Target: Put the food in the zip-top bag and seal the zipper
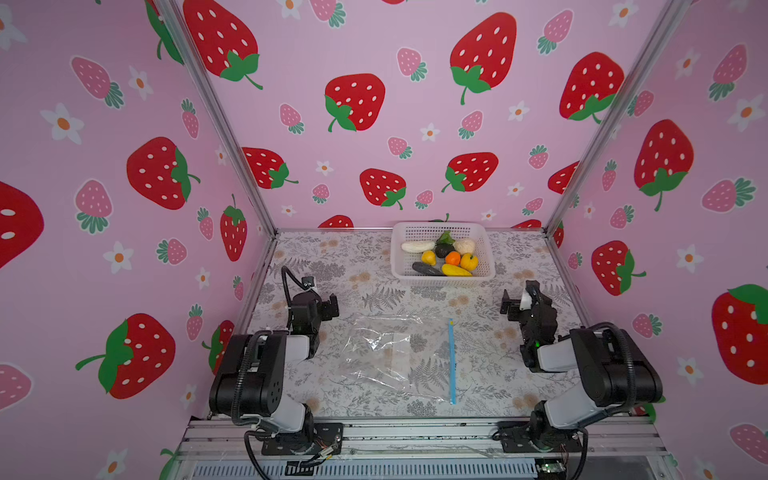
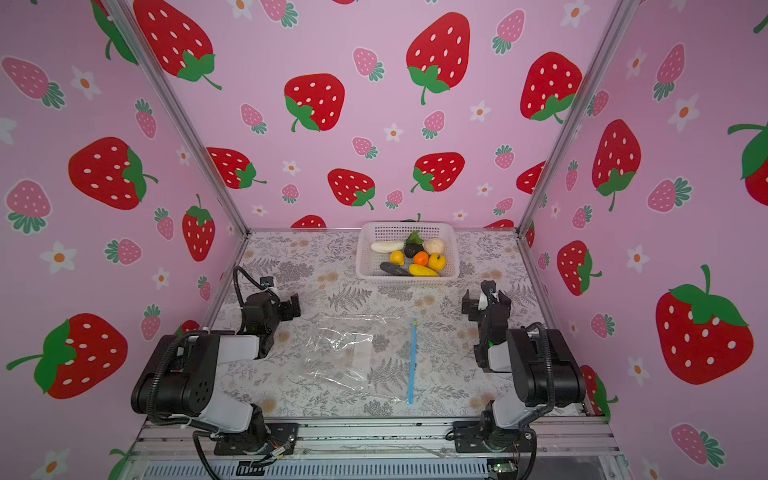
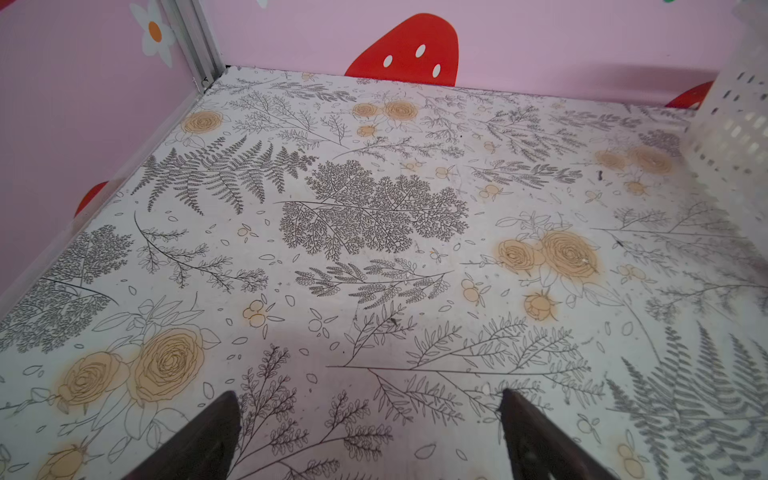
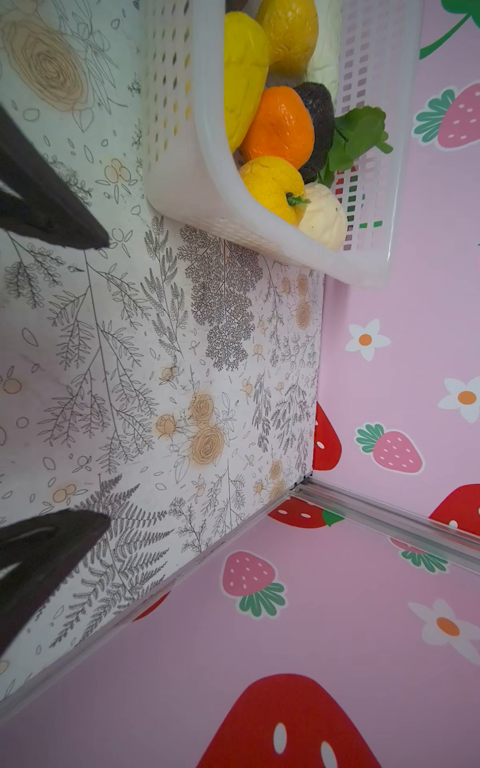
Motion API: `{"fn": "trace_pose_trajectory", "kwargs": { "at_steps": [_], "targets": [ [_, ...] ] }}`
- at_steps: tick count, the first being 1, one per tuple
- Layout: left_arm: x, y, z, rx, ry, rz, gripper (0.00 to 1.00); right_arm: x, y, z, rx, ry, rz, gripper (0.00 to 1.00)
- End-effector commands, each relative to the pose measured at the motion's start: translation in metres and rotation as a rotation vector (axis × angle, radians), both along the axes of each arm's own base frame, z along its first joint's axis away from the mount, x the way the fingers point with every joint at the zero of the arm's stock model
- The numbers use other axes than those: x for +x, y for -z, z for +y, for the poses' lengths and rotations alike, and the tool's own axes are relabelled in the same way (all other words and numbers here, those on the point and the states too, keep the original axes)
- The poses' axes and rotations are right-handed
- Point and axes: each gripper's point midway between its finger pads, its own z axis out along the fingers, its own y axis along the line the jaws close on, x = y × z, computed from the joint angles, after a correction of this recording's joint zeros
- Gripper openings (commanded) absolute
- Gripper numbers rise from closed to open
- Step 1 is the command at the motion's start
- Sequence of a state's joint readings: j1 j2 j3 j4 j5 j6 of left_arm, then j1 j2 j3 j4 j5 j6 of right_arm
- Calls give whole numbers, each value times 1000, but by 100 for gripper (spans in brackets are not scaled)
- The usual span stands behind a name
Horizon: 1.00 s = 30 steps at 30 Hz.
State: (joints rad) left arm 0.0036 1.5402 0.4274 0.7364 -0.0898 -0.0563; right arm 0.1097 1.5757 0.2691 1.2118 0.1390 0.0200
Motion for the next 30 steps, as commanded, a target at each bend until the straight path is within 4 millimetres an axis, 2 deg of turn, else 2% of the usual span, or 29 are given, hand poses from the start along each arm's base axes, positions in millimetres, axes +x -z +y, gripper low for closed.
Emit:
{"fn": "trace_pose_trajectory", "kwargs": {
  "at_steps": [1,30],
  "targets": [
    [11,-13,0,11,0,-42,99,4,-8,4,-12,-19,-29,99],
    [11,-13,0,13,-1,-45,99,3,-9,4,-1,-30,-35,99]
  ]
}}
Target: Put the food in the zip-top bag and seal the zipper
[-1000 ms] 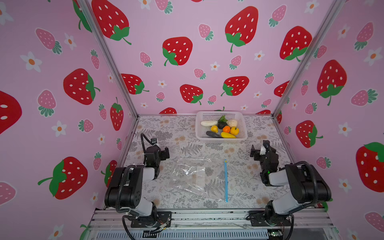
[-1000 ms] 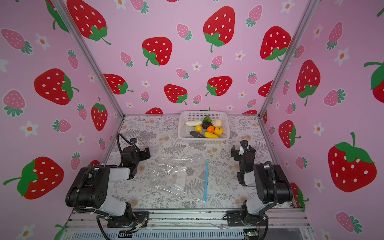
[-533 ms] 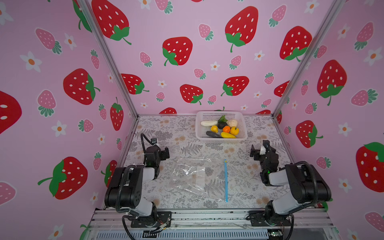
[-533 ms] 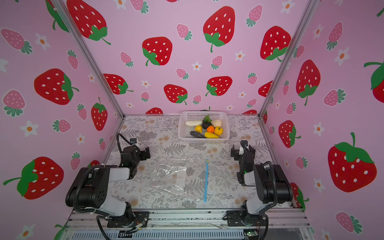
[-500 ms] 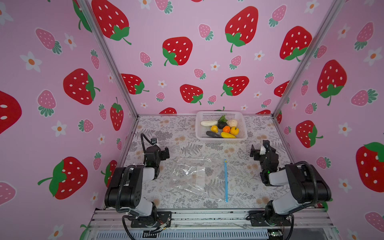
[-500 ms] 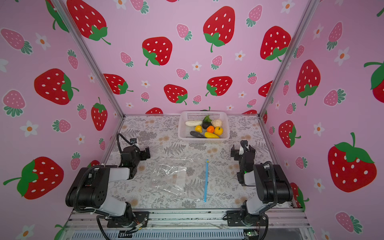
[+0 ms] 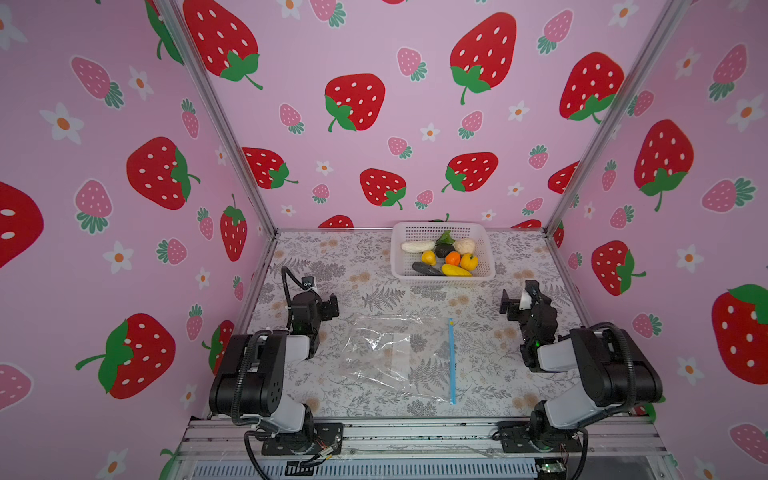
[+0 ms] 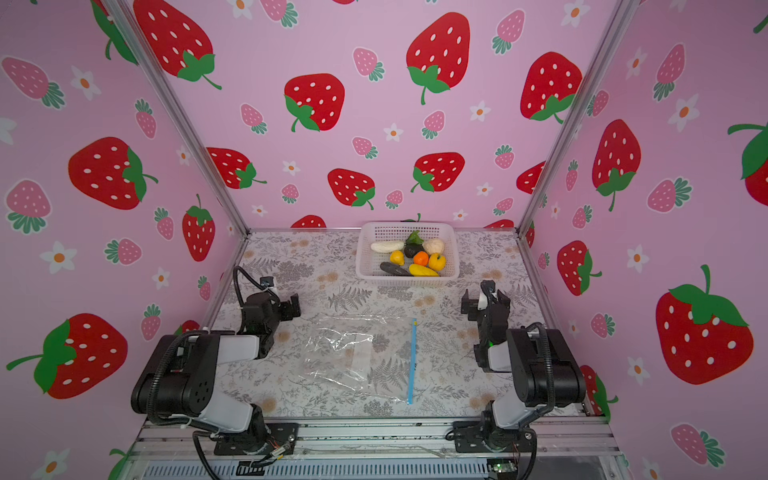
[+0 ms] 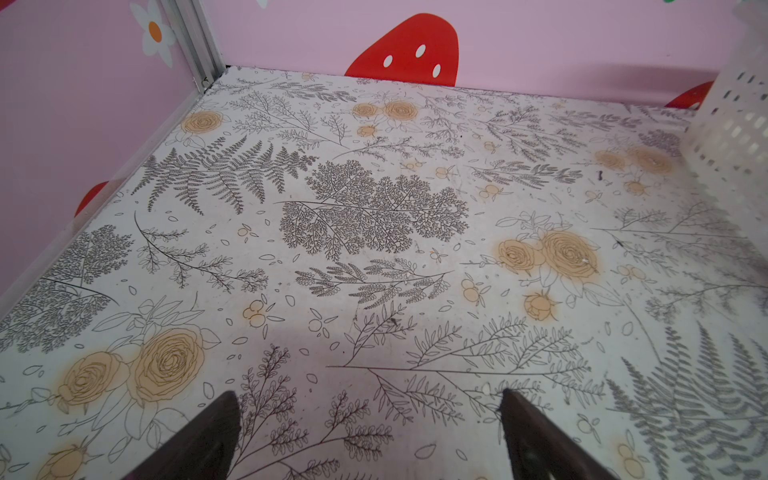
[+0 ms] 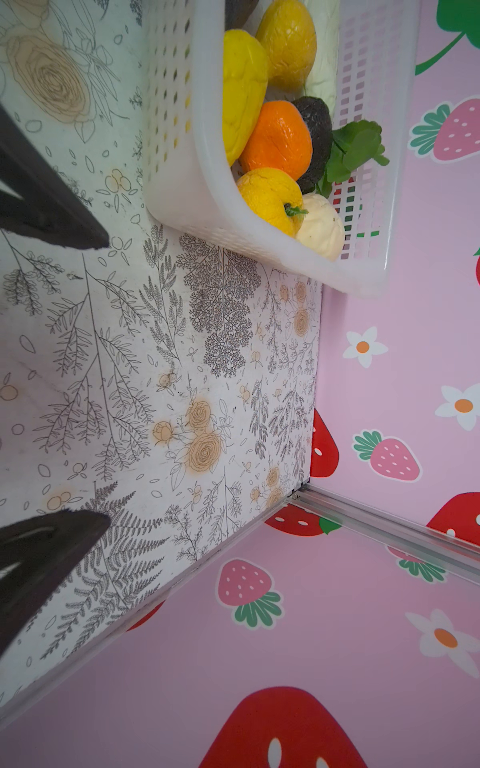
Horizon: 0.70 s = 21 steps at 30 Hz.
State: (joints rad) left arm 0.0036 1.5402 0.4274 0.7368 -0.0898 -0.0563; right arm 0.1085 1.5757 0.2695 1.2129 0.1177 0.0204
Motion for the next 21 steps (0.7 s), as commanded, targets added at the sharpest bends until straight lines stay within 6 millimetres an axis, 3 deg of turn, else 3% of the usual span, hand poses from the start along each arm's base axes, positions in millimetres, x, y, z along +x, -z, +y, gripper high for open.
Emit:
{"fn": "trace_pose_trajectory", "kwargs": {
  "at_steps": [1,10,12,15,19,21],
  "targets": [
    [11,-13,0,13,-1,-44,99,3,-9,1,-5,-11,-36,99],
    [10,-18,2,23,-21,-39,99,0,-15,-1,-3,6,-58,99],
    [11,-26,8,36,-55,28,99,-4,-24,-5,-5,38,-73,99],
    [14,-54,10,26,-78,40,99,-7,-43,-4,-39,84,-90,99],
    [18,-78,-6,-92,-74,104,99,-12,-75,18,-1,100,-114,99],
    [21,-86,-26,-119,-56,152,100,-14,-82,37,71,58,-89,99]
  ]
}}
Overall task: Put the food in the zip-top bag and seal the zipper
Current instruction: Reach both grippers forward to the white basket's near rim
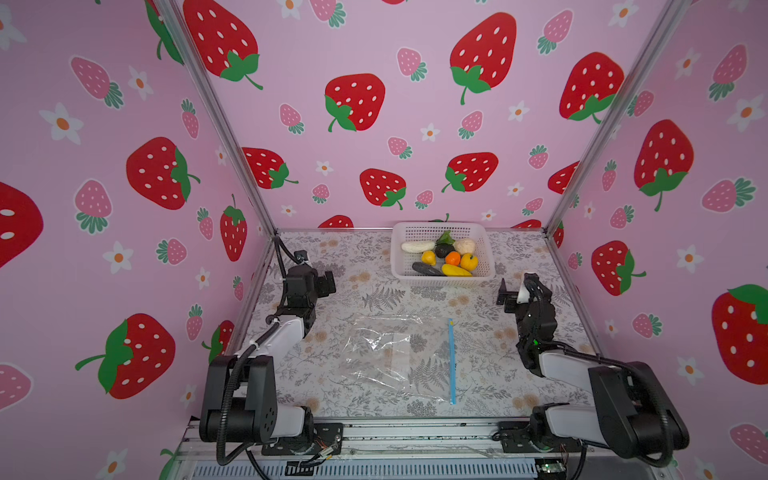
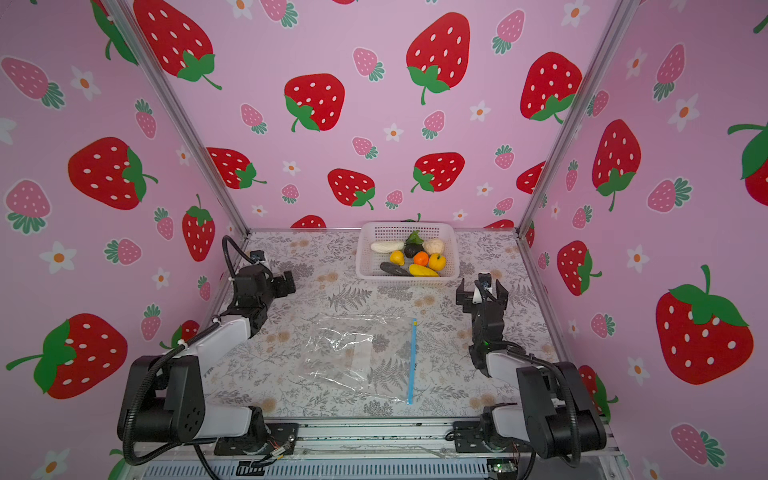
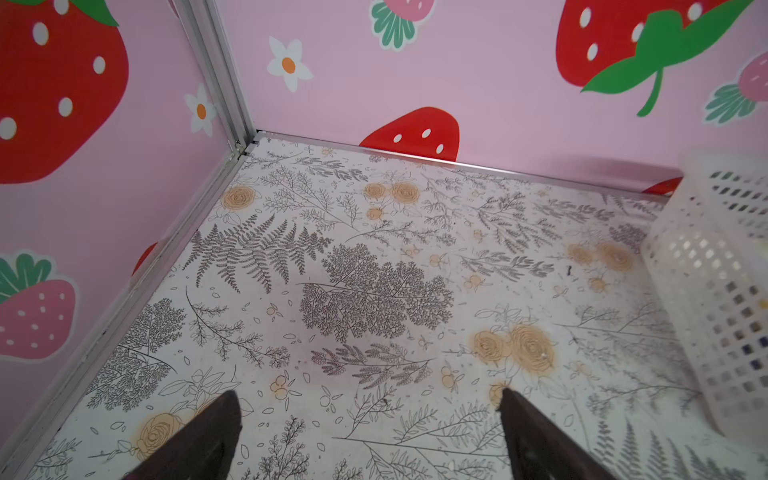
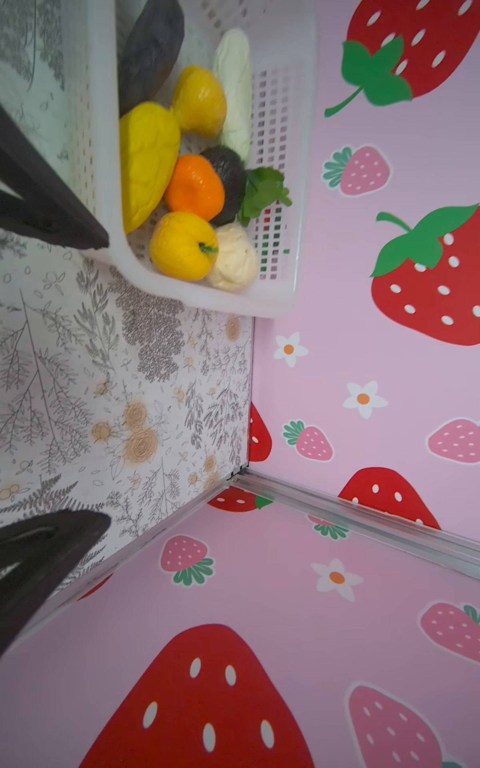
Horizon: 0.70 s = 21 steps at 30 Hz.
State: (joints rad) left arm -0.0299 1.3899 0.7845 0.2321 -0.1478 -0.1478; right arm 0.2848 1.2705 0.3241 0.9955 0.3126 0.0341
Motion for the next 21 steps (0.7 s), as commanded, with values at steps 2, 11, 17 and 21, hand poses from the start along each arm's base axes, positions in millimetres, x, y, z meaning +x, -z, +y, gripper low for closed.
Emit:
{"fn": "trace_pose_trajectory", "kwargs": {
  "at_steps": [2,11,17,21],
  "targets": [
    [-9,3,-45,-74,49,171,100,-5,-7,25,92,-18,85,99],
    [20,-21,-168,-248,297,200,100,-15,20,92,316,-250,326,99],
    [40,-14,-215,-350,401,279,99,-12,30,118,389,-351,409,99],
    [50,-13,-231,-420,434,291,99,-8,36,135,420,-413,456,99]
  ]
}}
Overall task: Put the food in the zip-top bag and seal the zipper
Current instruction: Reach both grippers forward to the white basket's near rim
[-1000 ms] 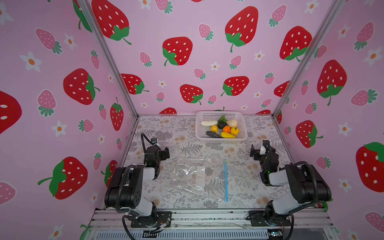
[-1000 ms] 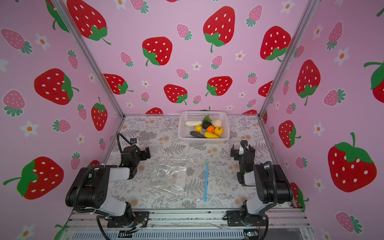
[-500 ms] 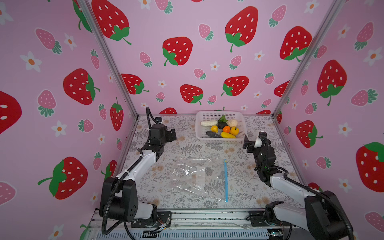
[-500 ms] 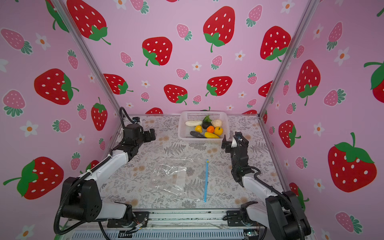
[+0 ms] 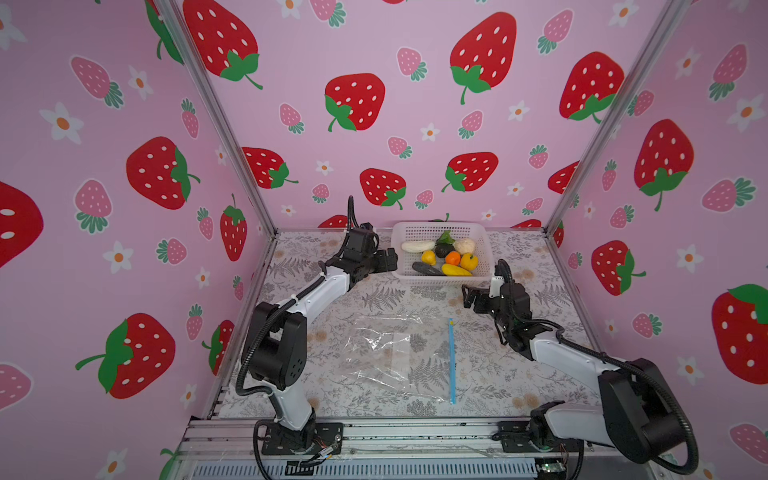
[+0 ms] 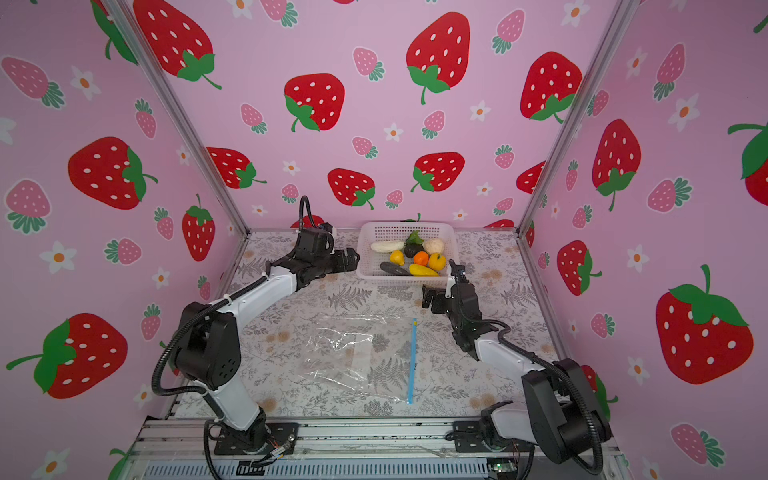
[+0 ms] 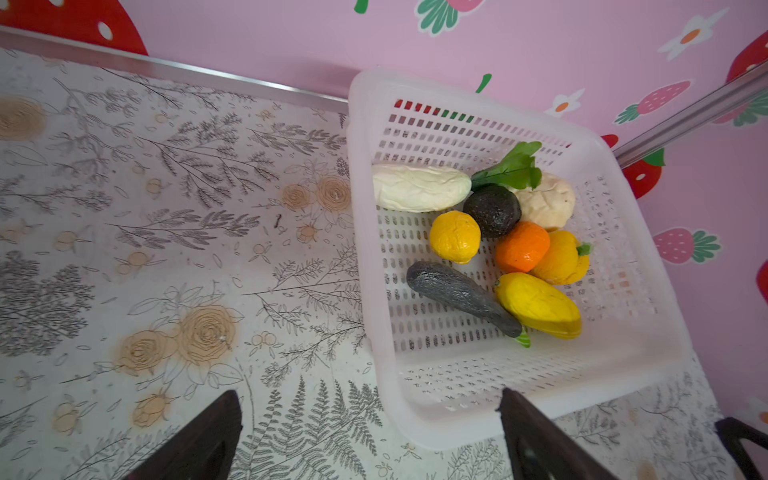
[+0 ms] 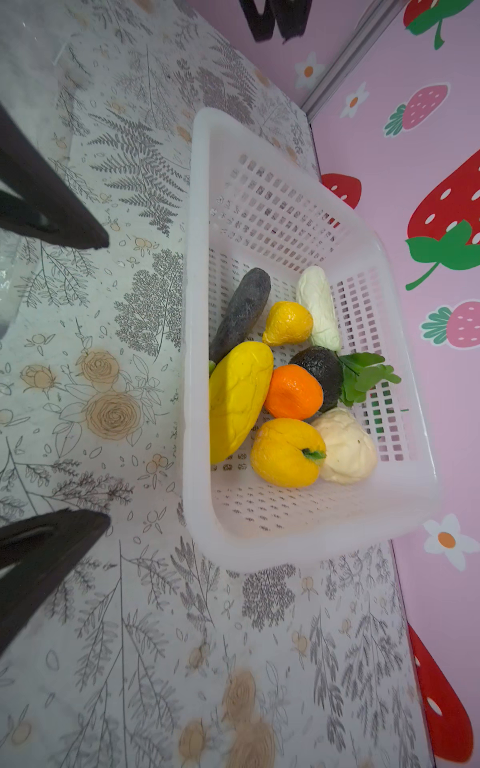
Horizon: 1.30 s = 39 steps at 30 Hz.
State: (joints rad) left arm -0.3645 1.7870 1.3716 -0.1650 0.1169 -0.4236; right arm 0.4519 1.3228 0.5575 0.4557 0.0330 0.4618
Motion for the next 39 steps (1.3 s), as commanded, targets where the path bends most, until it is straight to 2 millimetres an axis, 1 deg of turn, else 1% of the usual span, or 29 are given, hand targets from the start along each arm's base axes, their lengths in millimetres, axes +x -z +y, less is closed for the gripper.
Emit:
{"fn": "trace_pose_trajectory", "kwargs": {
  "at_steps": [1,5,11,15,20,26,31,39],
  "targets": [
    [4,-8,-18,-96,30,39,99,3,-6,23,88,-78,37,99],
    [15,1,-29,-129,38,79,98,9,-3,32,88,-104,50,99],
    [23,12,-37,-146,50,105,98,15,3,38,81,-130,44,99],
    [29,17,-43,-173,58,118,98,18,3,45,99,-155,35,99],
    [32,21,-61,-224,107,140,97,23,2,48,106,-161,22,99],
    [33,30,-81,-267,144,155,97,30,2,56,130,-173,26,99],
    [31,31,-94,-293,171,169,97,34,3,55,140,-150,33,99],
    [30,20,-111,-320,217,142,96,45,8,48,127,-105,43,99]
  ]
}}
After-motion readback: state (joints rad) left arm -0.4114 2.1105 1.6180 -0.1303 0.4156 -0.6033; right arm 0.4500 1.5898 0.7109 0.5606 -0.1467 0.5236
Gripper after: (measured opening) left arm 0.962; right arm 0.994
